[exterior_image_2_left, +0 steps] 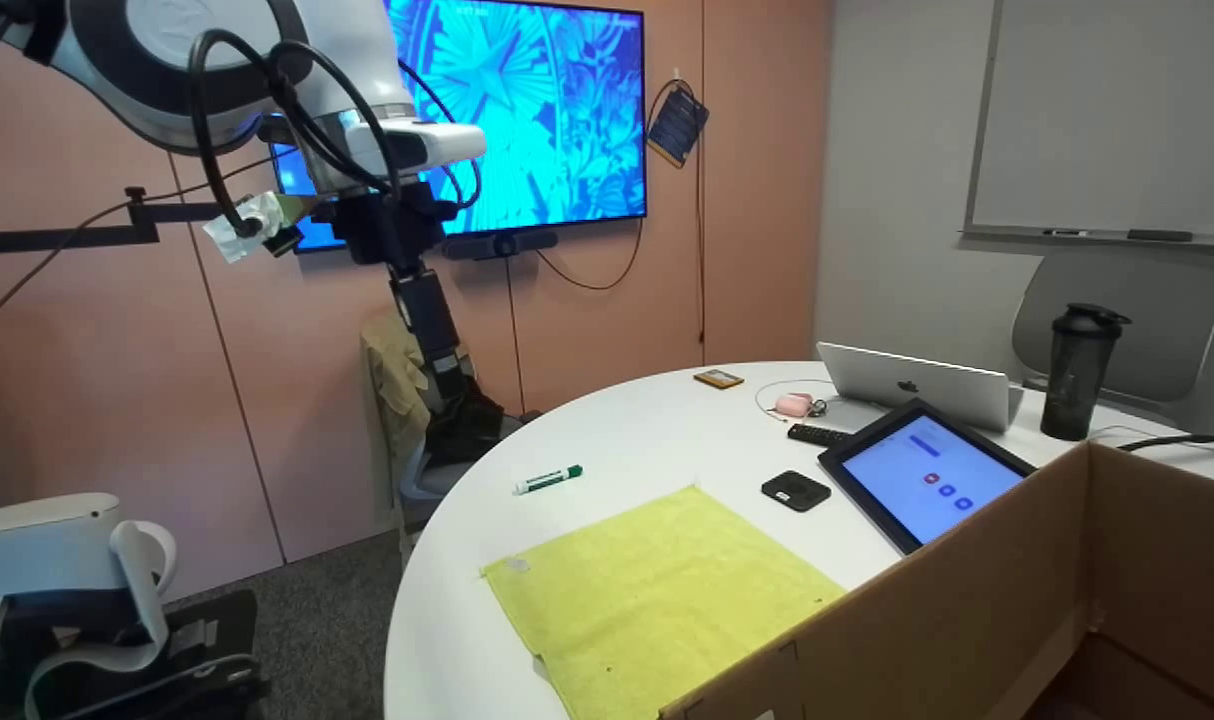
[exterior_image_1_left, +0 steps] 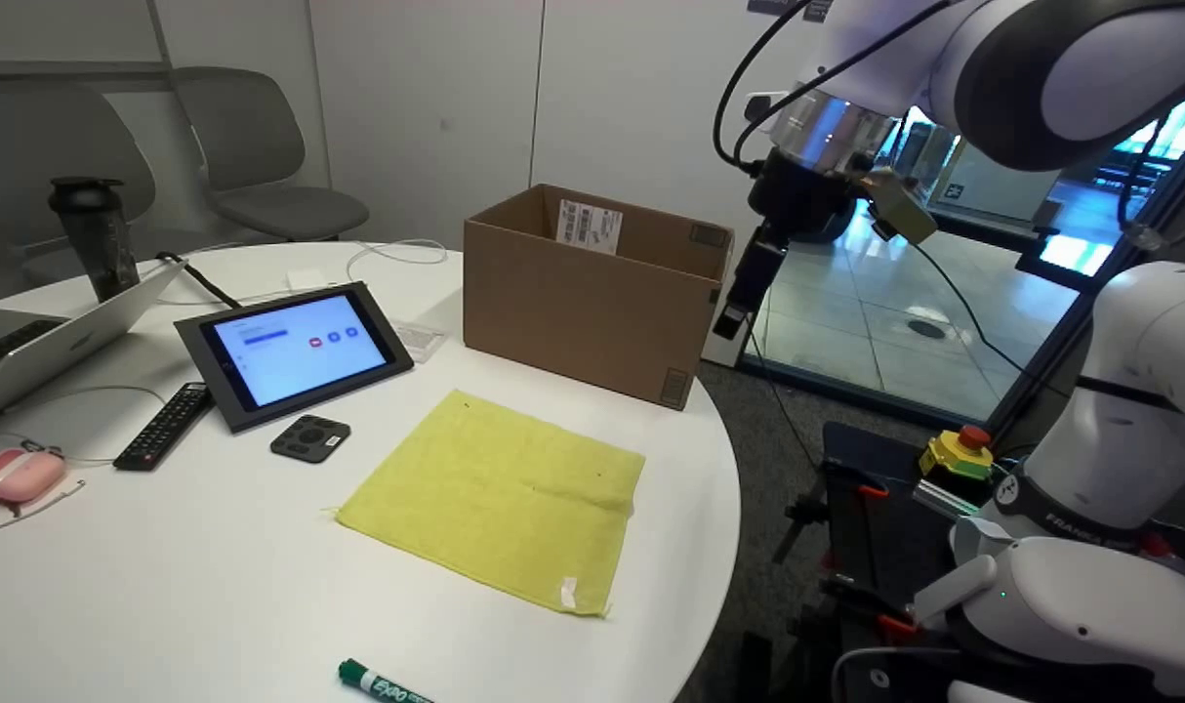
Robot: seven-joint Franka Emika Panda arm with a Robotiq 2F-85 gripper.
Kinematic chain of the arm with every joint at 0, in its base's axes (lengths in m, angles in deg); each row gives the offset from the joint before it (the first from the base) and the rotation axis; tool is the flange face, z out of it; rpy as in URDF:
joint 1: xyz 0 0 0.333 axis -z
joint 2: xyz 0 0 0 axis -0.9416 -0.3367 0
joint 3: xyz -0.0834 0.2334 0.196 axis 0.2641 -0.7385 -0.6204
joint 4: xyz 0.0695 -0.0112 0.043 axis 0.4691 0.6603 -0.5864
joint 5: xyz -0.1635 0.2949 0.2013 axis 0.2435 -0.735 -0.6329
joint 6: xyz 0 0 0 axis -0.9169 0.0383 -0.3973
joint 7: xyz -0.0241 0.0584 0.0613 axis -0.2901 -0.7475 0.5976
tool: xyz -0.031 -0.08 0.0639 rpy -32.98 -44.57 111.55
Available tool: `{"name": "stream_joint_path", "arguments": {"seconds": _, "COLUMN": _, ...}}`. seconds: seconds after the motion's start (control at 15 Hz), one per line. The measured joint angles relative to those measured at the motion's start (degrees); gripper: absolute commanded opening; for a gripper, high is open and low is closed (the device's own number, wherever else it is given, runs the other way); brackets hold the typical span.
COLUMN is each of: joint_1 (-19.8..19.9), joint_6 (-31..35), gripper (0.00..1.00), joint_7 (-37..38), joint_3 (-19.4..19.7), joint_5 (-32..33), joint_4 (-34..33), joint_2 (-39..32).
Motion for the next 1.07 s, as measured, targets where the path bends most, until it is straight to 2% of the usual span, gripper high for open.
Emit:
{"name": "stream_joint_path", "arguments": {"seconds": 0.33, "joint_1": -2.6, "joint_6": 3.4, "gripper": 1.00, "joint_7": -0.1, "joint_3": -2.3, "joint_5": 0.4, "joint_4": -3.9, "joint_2": -7.7}}
{"name": "stream_joint_path", "arguments": {"seconds": 0.67, "joint_1": -5.2, "joint_6": 8.6, "gripper": 1.00, "joint_7": -0.1, "joint_3": -4.3, "joint_5": 2.3, "joint_4": -12.7, "joint_2": -20.3}}
{"name": "stream_joint_path", "arguments": {"seconds": 1.07, "joint_1": -10.7, "joint_6": 13.6, "gripper": 1.00, "joint_7": 0.7, "joint_3": -5.3, "joint_5": 4.0, "joint_4": -21.1, "joint_2": -32.7}}
